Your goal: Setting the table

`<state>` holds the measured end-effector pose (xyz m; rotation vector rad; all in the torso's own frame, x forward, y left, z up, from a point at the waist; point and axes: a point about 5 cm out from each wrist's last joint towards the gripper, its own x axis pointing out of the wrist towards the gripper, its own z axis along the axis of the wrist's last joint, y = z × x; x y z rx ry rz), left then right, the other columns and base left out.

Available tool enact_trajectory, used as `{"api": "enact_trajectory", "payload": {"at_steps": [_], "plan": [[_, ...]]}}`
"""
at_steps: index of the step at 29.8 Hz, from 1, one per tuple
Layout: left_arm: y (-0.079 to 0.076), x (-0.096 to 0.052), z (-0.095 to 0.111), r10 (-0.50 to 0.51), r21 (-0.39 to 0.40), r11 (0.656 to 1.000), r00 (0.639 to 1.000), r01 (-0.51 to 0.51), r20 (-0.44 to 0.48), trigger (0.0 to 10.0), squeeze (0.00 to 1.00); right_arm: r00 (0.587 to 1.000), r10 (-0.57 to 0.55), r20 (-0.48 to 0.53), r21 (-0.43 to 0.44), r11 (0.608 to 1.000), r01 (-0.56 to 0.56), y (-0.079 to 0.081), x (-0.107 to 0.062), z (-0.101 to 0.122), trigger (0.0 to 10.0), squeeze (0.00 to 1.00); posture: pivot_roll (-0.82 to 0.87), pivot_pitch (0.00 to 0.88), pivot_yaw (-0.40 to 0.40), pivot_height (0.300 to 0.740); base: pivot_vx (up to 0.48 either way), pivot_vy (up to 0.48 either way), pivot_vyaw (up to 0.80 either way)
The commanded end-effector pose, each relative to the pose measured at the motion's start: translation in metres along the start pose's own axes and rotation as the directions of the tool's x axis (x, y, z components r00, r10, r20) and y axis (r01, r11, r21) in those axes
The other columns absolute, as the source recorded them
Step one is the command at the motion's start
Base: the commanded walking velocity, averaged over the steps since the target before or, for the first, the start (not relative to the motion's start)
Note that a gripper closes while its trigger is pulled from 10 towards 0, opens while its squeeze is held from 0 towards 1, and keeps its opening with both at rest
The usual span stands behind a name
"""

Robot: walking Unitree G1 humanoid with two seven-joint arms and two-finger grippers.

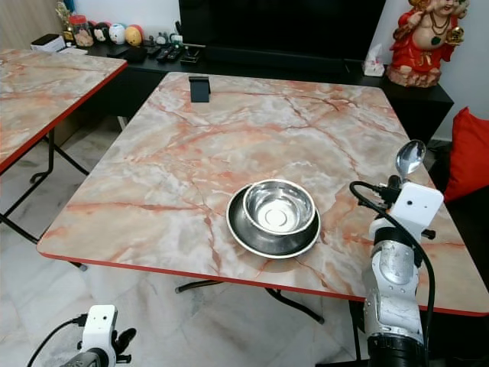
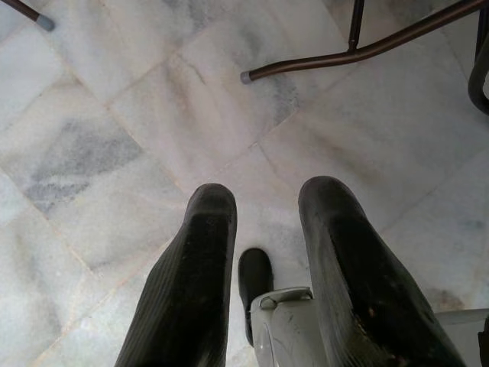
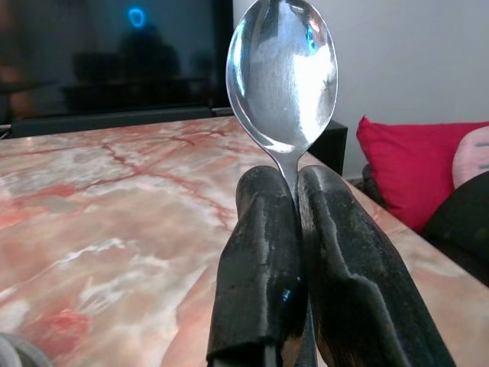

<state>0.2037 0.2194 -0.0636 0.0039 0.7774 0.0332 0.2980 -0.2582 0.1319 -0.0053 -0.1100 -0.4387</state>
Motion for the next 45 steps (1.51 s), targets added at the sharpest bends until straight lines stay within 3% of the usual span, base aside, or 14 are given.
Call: {"api": "enact_trajectory", "payload": {"at_steps": [1,10,34,40,45], "plan": [[0.0007,-0.0013,-0.0056,0.002,-0.002,1.0,1.0,-0.002,-0.026,10.0,0.0,1.0,0.002,-0.002,0.007,1.0,-0.002,0.0021,0.0016,0.0021,10.0,0.0,0.01,0.0,-0.041,0.727,0.0,0.0,0.0],[-0.0053,0.0001,-0.0035,-0.012,-0.015,1.0,1.0,0.012,-0.014,10.0,0.0,1.0,0.02,-0.007,0.007,1.0,-0.02,0.0076,0.0014,0.0022,10.0,0.0,0.01,0.0,-0.044,0.727,0.0,0.0,0.0],[-0.0085,0.0004,-0.0044,-0.024,-0.022,0.999,1.0,0.024,-0.016,10.0,0.0,0.999,0.012,-0.035,0.0,1.0,-0.012,0.0073,0.0,-0.0013,10.0,0.0,0.0,0.0,-0.043,0.727,0.213,0.0,0.0],[-0.0085,0.0004,-0.0047,-0.028,-0.02,0.999,0.999,0.027,-0.021,10.0,0.0,0.997,0.002,-0.073,-0.017,1.0,-0.003,0.005,-0.0008,0.0017,10.0,0.0,0.0,0.0,-0.041,0.727,0.0,0.0,0.0],[-0.0092,0.0001,-0.0065,-0.036,-0.019,0.999,0.999,0.035,-0.031,10.0,0.0,0.984,-0.017,-0.177,-0.078,0.997,0.003,-0.0011,-0.0063,0.0064,10.0,0.0,-0.02,0.0,-0.04,0.727,0.0,0.0,0.0]]}}
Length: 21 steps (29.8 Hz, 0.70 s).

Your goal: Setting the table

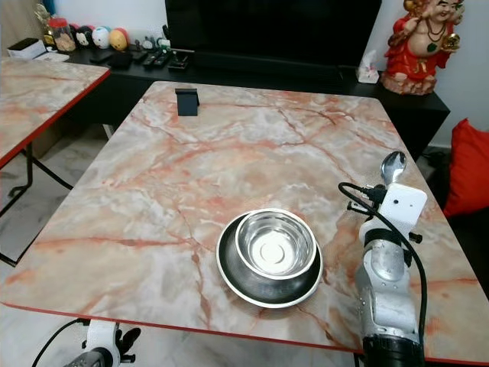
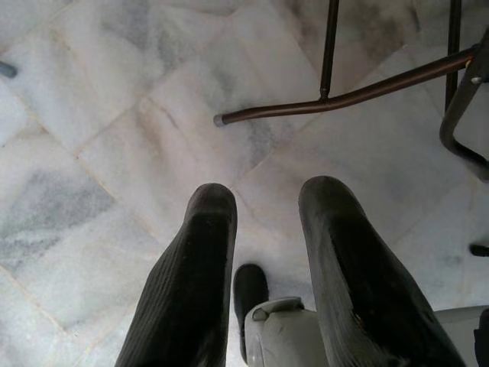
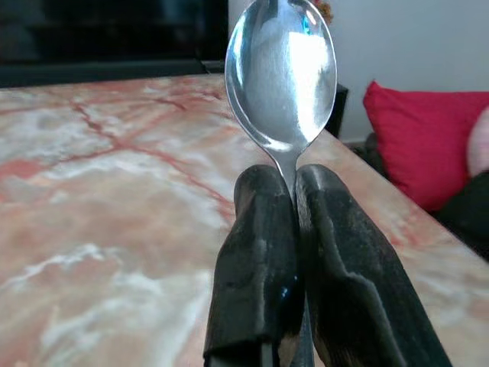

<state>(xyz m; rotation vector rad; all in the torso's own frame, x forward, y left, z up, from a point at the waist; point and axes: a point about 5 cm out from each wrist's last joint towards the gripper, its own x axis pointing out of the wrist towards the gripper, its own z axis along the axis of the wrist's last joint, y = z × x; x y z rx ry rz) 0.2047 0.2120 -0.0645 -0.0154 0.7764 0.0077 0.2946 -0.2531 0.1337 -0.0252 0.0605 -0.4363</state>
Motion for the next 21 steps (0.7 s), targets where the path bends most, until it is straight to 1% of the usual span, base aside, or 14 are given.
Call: {"api": "enact_trajectory", "payload": {"at_steps": [1,2,3,4,5,6,9,12,15,17,18,19,20,21], "plan": [[-0.002,-0.001,-0.007,-0.006,-0.011,1.0,0.999,0.006,-0.033,10.0,0.0,0.999,-0.016,-0.031,-0.024,1.0,0.016,-0.005,-0.003,0.004,10.0,0.0,-0.02,0.0,-0.04,0.727,0.0,0.0,0.0],[-0.002,-0.001,-0.007,-0.009,-0.012,1.0,0.999,0.008,-0.035,10.0,0.0,0.998,-0.007,-0.057,-0.02,1.0,0.005,-0.005,-0.006,0.004,10.0,0.0,-0.03,0.0,-0.038,0.727,0.0,0.0,0.0],[-0.004,-0.001,-0.009,-0.013,-0.013,1.0,0.999,0.012,-0.038,10.0,0.0,0.992,0.034,-0.121,-0.037,0.999,-0.039,-0.004,-0.011,0.003,10.0,0.0,-0.03,0.0,-0.038,0.727,0.0,0.0,0.0],[-0.004,-0.001,-0.009,-0.013,-0.013,1.0,0.999,0.012,-0.038,10.0,0.0,0.992,0.034,-0.121,-0.037,0.999,-0.039,-0.004,-0.011,0.003,10.0,0.0,-0.03,0.0,-0.038,0.727,0.0,0.0,0.0],[-0.005,-0.001,-0.009,-0.015,-0.014,1.0,0.999,0.015,-0.041,10.0,0.0,0.978,0.077,-0.193,-0.059,0.994,-0.09,-0.002,-0.018,-0.001,10.0,0.0,-0.03,0.0,-0.038,0.727,0.0,0.0,0.0],[-0.006,-0.001,-0.01,-0.02,-0.015,1.0,0.999,0.019,-0.044,10.0,0.0,0.962,0.11,-0.25,-0.043,0.991,-0.125,-0.001,-0.025,-0.002,10.0,0.0,-0.03,0.0,-0.038,0.727,0.0,0.0,0.0],[-0.007,-0.001,-0.01,-0.026,-0.018,1.0,0.999,0.025,-0.047,10.0,0.0,0.941,0.136,-0.311,-0.033,0.988,-0.153,-0.001,-0.034,-0.003,10.0,0.0,-0.03,0.0,-0.038,0.727,0.0,0.0,0.0],[-0.008,-0.001,-0.01,-0.03,-0.021,0.999,0.998,0.029,-0.048,10.0,0.0,0.923,0.145,-0.355,-0.013,0.987,-0.16,-0.004,-0.038,-0.004,10.0,0.0,-0.05,0.0,-0.052,0.727,0.0,0.0,0.0],[-0.01,0.0,-0.01,-0.038,-0.024,0.999,0.998,0.037,-0.051,10.0,0.0,0.876,0.18,-0.447,0.007,0.98,-0.198,-0.005,-0.044,-0.012,10.0,0.0,-0.05,0.0,-0.055,0.727,0.0,0.0,0.0],[-0.011,0.0,-0.01,-0.039,-0.027,0.999,0.998,0.038,-0.053,10.0,0.0,0.851,0.196,-0.487,0.034,0.978,-0.206,-0.003,-0.047,-0.016,10.0,0.0,-0.05,0.0,-0.057,0.727,0.0,0.0,0.0],[-0.011,0.0,-0.01,-0.039,-0.027,0.999,0.998,0.038,-0.053,10.0,0.0,0.851,0.196,-0.487,0.034,0.978,-0.206,-0.003,-0.047,-0.016,10.0,0.0,-0.05,0.0,-0.057,0.727,0.0,0.0,0.0],[-0.011,0.0,-0.01,-0.039,-0.028,0.999,0.998,0.037,-0.057,10.0,0.0,0.828,0.215,-0.517,0.052,0.974,-0.221,0.001,-0.049,-0.021,10.0,0.0,-0.05,0.0,-0.058,0.727,0.0,0.0,0.0],[-0.011,0.0,-0.01,-0.039,-0.029,0.999,0.998,0.037,-0.058,10.0,0.0,0.823,0.219,-0.524,0.058,0.973,-0.223,0.002,-0.049,-0.023,10.0,0.0,-0.05,0.0,-0.059,0.727,0.0,0.0,0.0],[-0.012,0.0,-0.011,-0.038,-0.029,0.999,0.997,0.036,-0.061,10.0,0.0,0.812,0.23,-0.536,0.087,0.972,-0.218,0.004,-0.05,-0.026,10.0,0.0,-0.05,0.0,-0.063,0.727,0.0,0.0,0.0]]}}
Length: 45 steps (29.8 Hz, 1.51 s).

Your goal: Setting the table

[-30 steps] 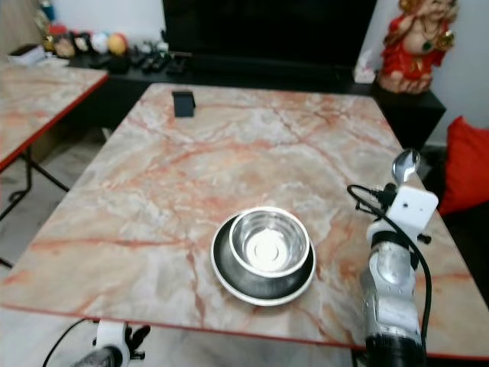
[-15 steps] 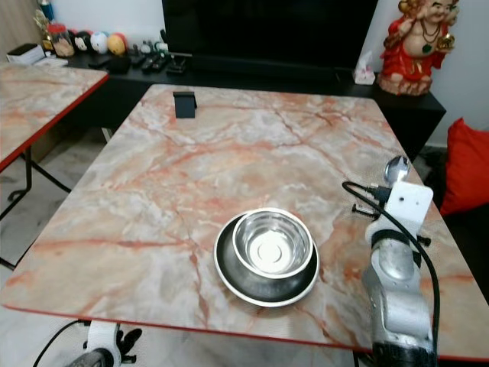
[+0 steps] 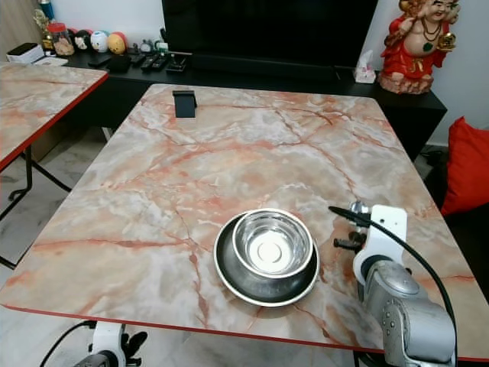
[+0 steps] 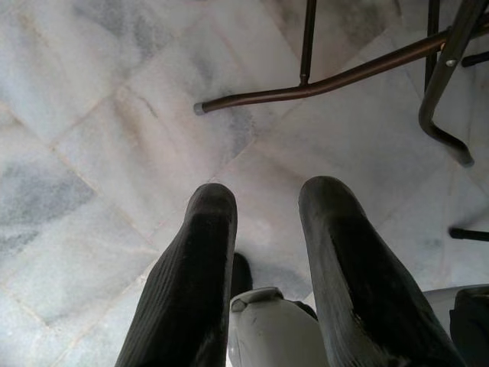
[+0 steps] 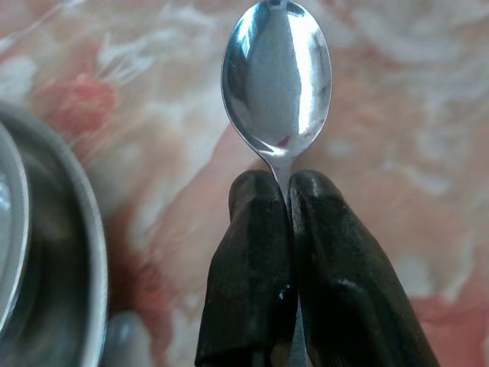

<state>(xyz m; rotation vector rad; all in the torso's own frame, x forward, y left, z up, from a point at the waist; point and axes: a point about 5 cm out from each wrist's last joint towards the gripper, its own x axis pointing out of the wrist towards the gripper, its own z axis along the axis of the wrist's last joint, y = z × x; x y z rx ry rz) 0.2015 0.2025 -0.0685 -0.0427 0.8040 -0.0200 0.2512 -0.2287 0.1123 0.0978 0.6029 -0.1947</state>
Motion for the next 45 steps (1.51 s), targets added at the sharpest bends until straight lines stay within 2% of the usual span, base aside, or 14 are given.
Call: {"api": "enact_trajectory", "payload": {"at_steps": [1,8,11,19,23,29,36,45], "plan": [[-0.002,0.0,-0.006,-0.003,-0.013,1.0,0.999,0.002,-0.035,10.0,0.0,1.0,0.011,-0.028,0.036,0.999,-0.01,0.0,0.0,-0.004,10.0,0.0,-0.05,0.0,-0.063,0.727,0.0,0.0,0.0],[-0.002,-0.001,-0.008,-0.001,-0.013,1.0,0.999,0.0,-0.042,10.0,0.0,0.997,0.053,-0.057,0.092,0.995,-0.047,0.004,0.004,-0.006,10.0,0.0,-0.05,0.0,-0.067,0.727,0.0,0.0,0.0],[-0.003,-0.001,-0.009,0.0,-0.015,1.0,0.999,-0.001,-0.045,10.0,0.0,0.99,0.112,-0.083,0.058,0.993,-0.107,0.011,0.002,-0.011,10.0,0.0,-0.04,0.0,-0.072,0.727,0.0,0.0,0.0],[-0.005,-0.002,-0.012,-0.004,-0.018,1.0,0.999,0.003,-0.052,10.0,0.0,0.991,0.084,-0.107,0.008,0.996,-0.084,0.007,0.005,-0.021,10.0,0.0,-0.04,0.0,-0.076,0.727,0.0,0.0,0.0],[-0.004,-0.002,-0.012,-0.003,-0.019,1.0,0.999,0.002,-0.051,10.0,0.0,0.992,0.057,-0.111,-0.076,0.995,-0.066,0.004,0.008,-0.027,10.0,0.0,-0.04,0.0,-0.079,0.727,0.0,0.0,0.0],[-0.003,-0.001,-0.011,0.001,-0.014,1.0,0.999,-0.002,-0.052,10.0,0.0,0.992,0.059,-0.107,-0.056,0.996,-0.065,0.006,0.009,-0.029,10.0,0.0,-0.04,0.0,-0.077,0.727,0.0,0.0,0.0],[-0.003,-0.001,-0.011,0.0,-0.014,1.0,0.999,-0.001,-0.049,10.0,0.0,0.998,0.054,-0.044,-0.022,0.998,-0.055,0.008,0.012,-0.02,10.0,0.0,-0.04,0.0,-0.076,0.727,0.0,0.0,0.0],[-0.004,-0.001,-0.011,-0.003,-0.015,1.0,0.999,0.003,-0.05,10.0,0.0,0.997,0.059,-0.049,-0.023,0.998,-0.06,0.01,0.013,-0.022,10.0,0.0,-0.03,0.0,-0.077,0.727,0.0,0.0,0.0]]}}
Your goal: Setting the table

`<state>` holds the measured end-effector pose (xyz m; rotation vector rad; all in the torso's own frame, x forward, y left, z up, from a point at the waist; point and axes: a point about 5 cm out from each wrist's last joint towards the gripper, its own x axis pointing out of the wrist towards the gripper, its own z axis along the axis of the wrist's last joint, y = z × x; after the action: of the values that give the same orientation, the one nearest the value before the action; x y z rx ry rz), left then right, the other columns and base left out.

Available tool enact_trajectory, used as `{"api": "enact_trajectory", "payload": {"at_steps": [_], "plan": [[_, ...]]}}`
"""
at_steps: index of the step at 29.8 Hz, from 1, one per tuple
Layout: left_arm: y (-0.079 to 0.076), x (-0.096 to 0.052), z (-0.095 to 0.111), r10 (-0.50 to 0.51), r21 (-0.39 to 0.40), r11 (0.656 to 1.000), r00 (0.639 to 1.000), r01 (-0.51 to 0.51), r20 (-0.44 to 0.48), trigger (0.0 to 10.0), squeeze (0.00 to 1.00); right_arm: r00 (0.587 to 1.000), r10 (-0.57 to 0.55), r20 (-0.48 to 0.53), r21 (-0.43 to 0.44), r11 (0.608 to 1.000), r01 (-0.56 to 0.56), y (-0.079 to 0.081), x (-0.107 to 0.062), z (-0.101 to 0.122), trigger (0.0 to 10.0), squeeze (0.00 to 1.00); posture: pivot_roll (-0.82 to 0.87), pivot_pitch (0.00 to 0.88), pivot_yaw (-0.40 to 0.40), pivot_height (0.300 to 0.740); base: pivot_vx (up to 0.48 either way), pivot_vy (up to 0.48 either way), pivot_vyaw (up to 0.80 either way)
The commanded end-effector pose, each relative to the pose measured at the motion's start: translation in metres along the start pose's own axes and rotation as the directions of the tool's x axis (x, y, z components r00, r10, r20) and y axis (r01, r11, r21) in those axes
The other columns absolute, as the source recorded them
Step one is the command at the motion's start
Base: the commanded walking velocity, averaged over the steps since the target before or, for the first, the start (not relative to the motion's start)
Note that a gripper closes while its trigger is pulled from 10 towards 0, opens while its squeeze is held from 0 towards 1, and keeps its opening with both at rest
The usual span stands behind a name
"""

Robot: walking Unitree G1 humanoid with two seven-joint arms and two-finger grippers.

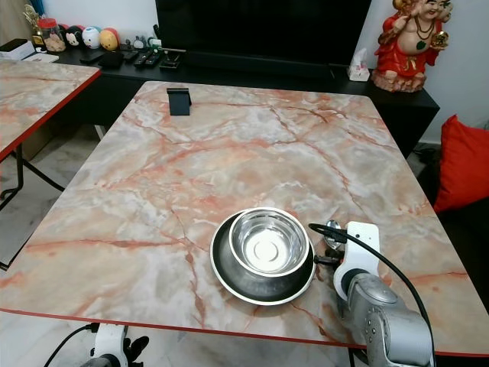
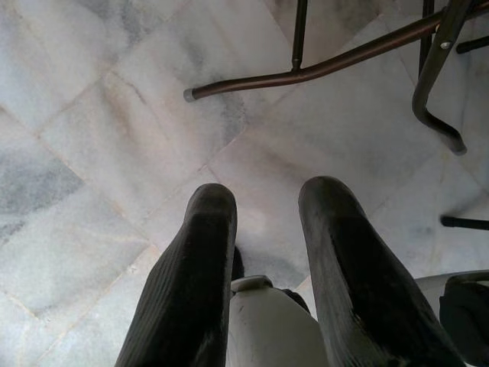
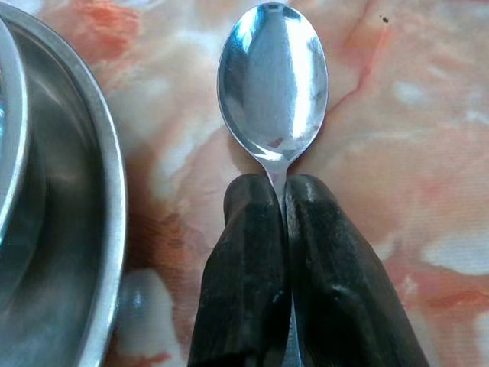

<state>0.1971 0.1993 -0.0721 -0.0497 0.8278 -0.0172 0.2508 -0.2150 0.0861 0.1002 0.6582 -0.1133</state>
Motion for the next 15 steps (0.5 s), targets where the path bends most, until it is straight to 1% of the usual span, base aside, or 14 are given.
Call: {"api": "enact_trajectory", "payload": {"at_steps": [1,9,15], "plan": [[-0.001,-0.001,-0.005,-0.003,-0.007,1.0,1.0,0.003,-0.027,10.0,0.0,1.0,-0.013,0.009,0.002,1.0,0.013,-0.002,0.0,0.001,10.0,0.0,-0.03,0.0,-0.076,0.727,0.0,0.0,0.0],[0.0,-0.001,-0.005,-0.003,-0.007,1.0,1.0,0.002,-0.028,10.0,0.0,1.0,0.002,0.019,0.002,1.0,-0.002,0.0,0.0,0.003,10.0,0.0,-0.03,0.0,-0.075,0.727,0.0,0.0,0.0],[0.0,-0.001,-0.004,-0.004,-0.005,1.0,1.0,0.004,-0.025,10.0,0.0,0.998,0.043,0.041,-0.007,0.999,-0.043,0.008,-0.001,0.007,10.0,0.0,-0.03,0.0,-0.074,0.727,0.0,0.0,0.0]]}}
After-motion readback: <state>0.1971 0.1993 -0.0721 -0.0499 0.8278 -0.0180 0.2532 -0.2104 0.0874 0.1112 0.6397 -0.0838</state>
